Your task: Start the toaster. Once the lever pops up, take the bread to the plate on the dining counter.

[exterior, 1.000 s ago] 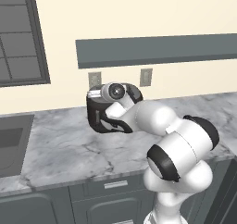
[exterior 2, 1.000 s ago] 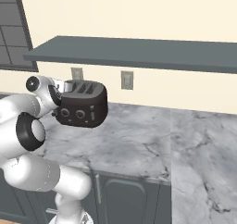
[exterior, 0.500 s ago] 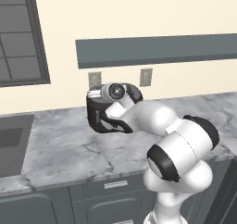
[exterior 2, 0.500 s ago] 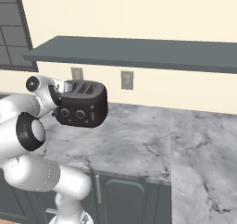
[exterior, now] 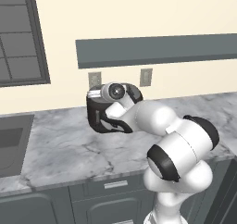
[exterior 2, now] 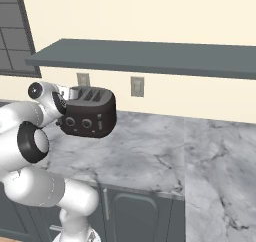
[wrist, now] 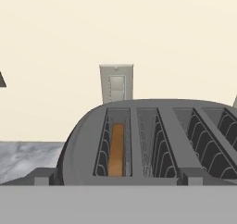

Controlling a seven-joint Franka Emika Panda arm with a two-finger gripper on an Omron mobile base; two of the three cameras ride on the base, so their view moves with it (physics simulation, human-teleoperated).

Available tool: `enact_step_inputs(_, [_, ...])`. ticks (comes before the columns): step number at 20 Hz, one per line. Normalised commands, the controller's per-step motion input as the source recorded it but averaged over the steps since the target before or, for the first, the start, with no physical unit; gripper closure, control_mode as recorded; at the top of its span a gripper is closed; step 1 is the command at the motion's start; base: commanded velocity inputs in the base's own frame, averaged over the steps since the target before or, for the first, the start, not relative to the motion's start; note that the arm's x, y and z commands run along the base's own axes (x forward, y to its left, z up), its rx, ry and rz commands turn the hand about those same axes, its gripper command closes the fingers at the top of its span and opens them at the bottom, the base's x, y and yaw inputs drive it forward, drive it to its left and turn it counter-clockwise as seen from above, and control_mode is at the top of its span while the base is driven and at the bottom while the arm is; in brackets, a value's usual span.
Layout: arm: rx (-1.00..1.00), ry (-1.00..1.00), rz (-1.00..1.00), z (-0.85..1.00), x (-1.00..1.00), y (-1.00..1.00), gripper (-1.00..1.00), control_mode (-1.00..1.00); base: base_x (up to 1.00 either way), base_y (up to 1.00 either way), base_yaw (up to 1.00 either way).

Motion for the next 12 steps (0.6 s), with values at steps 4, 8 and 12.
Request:
enact_step_inputs(4, [0.0,0.0,0.0,0.0,0.0,0.0,-1.0,-1.0,0.0,0.0,0.0])
enact_step_inputs(8, [0.0,0.0,0.0,0.0,0.0,0.0,-1.0,-1.0,0.0,0.0,0.0])
enact_step_inputs(12, [0.0,0.0,0.0,0.0,0.0,0.0,-1.0,-1.0,0.0,0.0,0.0])
